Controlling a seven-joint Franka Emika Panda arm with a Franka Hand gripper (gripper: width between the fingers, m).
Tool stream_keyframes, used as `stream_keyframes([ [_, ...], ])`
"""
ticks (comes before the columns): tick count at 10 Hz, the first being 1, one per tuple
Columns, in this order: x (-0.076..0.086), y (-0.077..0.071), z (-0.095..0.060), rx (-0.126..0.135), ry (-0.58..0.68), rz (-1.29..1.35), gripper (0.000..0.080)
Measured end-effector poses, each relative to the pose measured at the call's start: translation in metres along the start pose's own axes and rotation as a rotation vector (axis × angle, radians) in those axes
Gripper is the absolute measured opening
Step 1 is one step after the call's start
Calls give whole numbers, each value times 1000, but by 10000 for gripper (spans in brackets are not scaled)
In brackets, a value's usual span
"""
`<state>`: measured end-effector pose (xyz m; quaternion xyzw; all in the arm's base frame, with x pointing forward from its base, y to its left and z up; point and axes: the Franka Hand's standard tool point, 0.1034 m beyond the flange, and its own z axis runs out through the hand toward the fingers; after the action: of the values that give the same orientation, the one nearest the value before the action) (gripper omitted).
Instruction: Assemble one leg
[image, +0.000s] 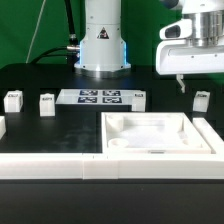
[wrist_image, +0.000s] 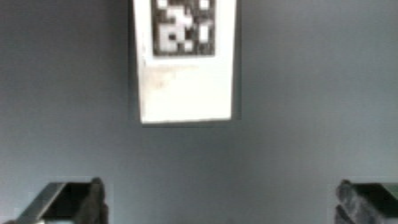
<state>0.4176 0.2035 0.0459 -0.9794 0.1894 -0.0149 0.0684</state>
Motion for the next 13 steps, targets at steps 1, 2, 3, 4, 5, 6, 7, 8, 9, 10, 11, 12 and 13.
stream_keyframes([
  [1, -1, 5, 1, -22, -43, -33, 648],
  [2, 3, 11, 1, -43, -110, -47, 648],
  [3, 7, 15, -1, -57, -187, -44, 648],
  [4, 7, 18, 0, -73, -253, -43, 648],
  [5, 3, 18, 3, -89, -304, -41, 648],
  [6, -4, 20, 4, -113, -386, -38, 648],
  [7, -5, 20, 6, -126, -441, -34, 648],
  [8, -10, 20, 6, -143, -529, -35, 648],
  [9, -8, 17, 8, -137, -566, -37, 648],
  [10, -14, 18, 7, -136, -644, -47, 648],
  [11, -15, 18, 11, -136, -671, -36, 648],
  [12, -22, 20, 10, -150, -736, -34, 648],
  [13, -26, 19, 13, -156, -796, -20, 648],
])
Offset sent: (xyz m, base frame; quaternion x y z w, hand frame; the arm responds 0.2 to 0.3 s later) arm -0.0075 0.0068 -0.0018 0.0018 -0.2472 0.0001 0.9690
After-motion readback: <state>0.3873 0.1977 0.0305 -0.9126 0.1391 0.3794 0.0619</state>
